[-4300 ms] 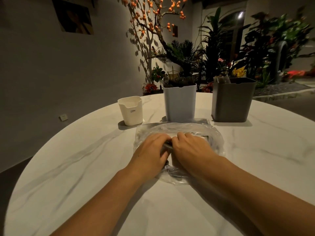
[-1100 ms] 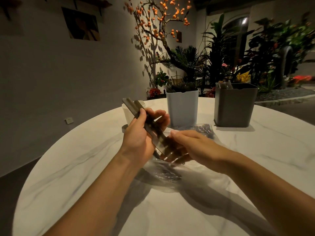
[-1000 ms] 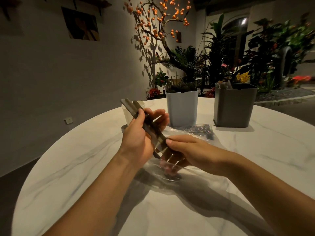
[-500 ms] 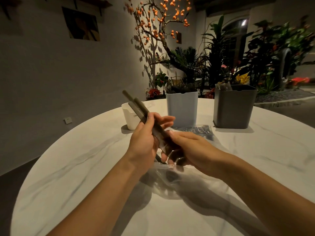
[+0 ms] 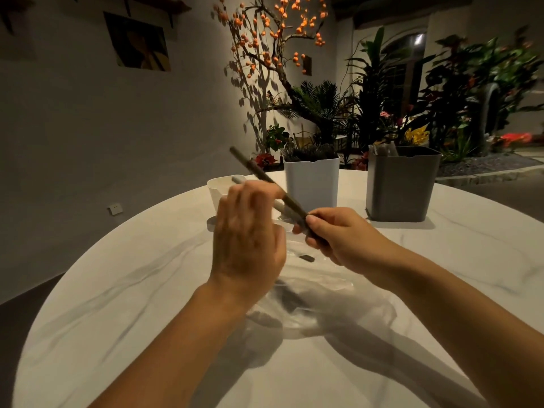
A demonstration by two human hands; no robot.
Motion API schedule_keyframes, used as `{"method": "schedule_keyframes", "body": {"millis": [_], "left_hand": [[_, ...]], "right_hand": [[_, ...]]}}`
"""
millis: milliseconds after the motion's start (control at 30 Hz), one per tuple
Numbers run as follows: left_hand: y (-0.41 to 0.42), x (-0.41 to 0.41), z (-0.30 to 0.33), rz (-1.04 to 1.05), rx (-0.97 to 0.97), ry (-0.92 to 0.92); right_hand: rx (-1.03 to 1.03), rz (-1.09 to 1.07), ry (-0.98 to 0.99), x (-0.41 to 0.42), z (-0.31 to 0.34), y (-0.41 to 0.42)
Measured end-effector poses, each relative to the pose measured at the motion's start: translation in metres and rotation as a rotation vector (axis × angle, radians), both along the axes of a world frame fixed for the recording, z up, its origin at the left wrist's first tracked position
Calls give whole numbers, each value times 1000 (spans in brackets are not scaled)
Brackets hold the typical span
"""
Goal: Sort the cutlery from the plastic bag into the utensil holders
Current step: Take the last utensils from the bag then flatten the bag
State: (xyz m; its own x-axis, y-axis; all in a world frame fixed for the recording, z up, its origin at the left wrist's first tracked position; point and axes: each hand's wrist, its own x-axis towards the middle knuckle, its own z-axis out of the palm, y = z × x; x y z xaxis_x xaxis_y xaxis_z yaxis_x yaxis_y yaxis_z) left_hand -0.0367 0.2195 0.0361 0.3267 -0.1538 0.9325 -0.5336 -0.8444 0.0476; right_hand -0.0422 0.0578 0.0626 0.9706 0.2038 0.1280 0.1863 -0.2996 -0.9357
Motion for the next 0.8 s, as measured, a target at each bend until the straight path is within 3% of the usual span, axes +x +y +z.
{"method": "schedule_keyframes", "body": {"millis": [67,133,233,300,433,500,633,733,800], "left_hand": [[4,10,0,52,258,35],[4,14,-4,153,389,110],[6,13,-7,212,454,64],[8,13,-5,191,413,65],[3,7,3,45,42,198],[-3,7,8,-130,-186,313],[-18,-2,29,-755,-709,717],[-16,-2,33,-901,-812,790],[-17,4,26,-885,-811,818]], "right_hand": [[-56,59,37,-1,0,-2],[-95,93,58,-1,-1,-2],[-106,95,66,-1,3,-5],[31,111,67,-2,7,-10],[422,278,79,-1,12,-18],[406,294,23,1,8,-14],[255,282,-118,1,2,-5],[318,314,-105,-3,2,0],[328,306,-114,-3,-1,2]]}}
